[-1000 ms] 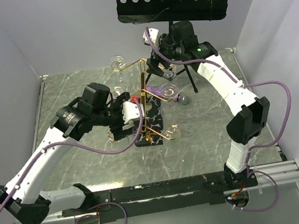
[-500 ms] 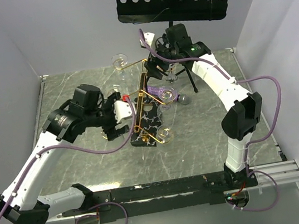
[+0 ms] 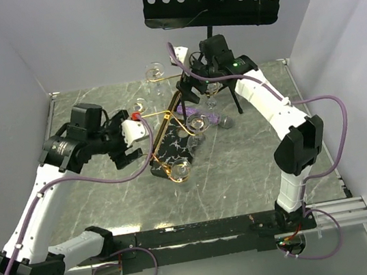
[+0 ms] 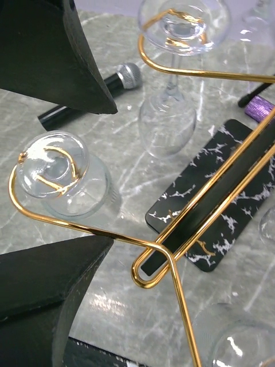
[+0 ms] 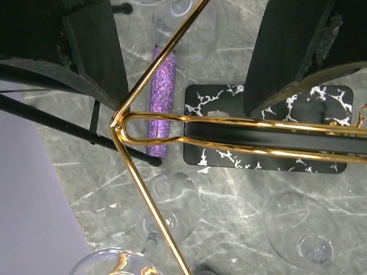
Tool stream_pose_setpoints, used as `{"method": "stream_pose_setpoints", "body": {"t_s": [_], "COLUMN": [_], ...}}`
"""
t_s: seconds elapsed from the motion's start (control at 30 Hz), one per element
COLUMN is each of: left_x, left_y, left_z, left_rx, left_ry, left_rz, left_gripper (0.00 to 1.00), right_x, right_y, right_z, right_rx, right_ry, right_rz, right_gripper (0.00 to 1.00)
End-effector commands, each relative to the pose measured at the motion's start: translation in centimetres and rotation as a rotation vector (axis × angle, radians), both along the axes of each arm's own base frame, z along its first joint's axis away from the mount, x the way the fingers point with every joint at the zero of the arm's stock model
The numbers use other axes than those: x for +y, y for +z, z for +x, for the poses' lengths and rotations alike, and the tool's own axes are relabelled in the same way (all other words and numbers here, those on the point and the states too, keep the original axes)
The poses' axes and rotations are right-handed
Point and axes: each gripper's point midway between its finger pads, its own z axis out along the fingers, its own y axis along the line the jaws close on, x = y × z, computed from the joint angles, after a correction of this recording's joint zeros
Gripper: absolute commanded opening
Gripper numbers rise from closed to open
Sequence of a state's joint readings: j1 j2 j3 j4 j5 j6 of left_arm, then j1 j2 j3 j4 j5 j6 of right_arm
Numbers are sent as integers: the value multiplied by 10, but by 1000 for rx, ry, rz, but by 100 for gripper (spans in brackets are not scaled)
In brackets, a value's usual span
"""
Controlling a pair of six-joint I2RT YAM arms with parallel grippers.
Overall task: Take the wine glass off the wine glass rack
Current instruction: Adjust the wine rack at the center of the board.
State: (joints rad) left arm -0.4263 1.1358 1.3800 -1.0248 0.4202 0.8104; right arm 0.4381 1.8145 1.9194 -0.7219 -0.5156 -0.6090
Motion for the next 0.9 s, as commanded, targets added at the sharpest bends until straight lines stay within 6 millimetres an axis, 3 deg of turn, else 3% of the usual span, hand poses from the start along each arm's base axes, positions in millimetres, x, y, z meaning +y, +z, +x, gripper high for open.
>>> {"method": "stream_pose_setpoints", "body": {"t_s": [0.0, 0.53, 0.73, 0.87], "left_x": [28, 61, 59, 58], "left_y": [2, 8, 9, 18], "left_z": [55, 98, 96, 90], "left_rx": [-173, -245, -241, -294], "left_ry": [94, 151, 137, 129], "left_rz": [121, 155, 134, 109], "left_gripper": [89, 88, 89, 99], "right_x": [-2, 6, 5, 3], "right_y": [24, 30, 28, 34], "right_z": [-19, -53, -50, -50], "right_rx": [-55, -48, -50, -66], "right_ry": [26, 67, 54, 43], "right_rz": [10, 20, 10, 10], "right_gripper": [85, 85, 85, 87]}}
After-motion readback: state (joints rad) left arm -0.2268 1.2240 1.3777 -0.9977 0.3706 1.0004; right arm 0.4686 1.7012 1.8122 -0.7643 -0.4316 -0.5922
